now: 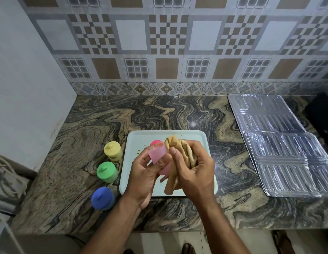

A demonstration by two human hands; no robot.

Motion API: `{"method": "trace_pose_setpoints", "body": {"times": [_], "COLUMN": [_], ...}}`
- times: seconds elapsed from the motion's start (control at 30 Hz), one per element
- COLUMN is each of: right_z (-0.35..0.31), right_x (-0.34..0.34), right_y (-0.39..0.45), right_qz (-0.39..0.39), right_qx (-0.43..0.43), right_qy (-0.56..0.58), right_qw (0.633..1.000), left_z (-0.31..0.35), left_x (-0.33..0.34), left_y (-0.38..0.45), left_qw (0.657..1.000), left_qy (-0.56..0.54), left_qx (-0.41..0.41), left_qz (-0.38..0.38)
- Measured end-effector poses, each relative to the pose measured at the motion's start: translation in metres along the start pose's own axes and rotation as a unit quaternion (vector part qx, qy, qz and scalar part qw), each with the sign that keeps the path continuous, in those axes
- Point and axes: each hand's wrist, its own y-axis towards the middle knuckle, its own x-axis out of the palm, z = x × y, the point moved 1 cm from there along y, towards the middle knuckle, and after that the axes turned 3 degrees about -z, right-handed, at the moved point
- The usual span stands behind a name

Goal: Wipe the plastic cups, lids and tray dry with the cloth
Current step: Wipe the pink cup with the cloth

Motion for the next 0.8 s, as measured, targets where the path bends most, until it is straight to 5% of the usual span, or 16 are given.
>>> {"method": "trace_pose_setpoints", "body": {"times": [0.27, 0.47, 0.8], "right_z": [0.002, 0.005, -0.018], "right_x": [-0.014, -0.024, -0.025], "right_y": [0.013, 0.008, -0.011], "right_qz": [-0.032, 0.02, -0.003], "right_qx": [0.068, 0.104, 0.001], "right_qy": [0.083, 0.132, 0.072], "right_qw": [0.994, 0.986, 0.997], "left_z": [0.015, 0.021, 0.016], "left_x": [0.001, 0.01, 0.013], "left_y": [0.001, -0.004, -0.009], "left_qw": [0.996, 0.978, 0.966], "left_qy": [-0.003, -0.144, -0.195], "left_qx": [0.002, -0.062, -0.09], "left_qz": [-0.085, -0.136, -0.142]}}
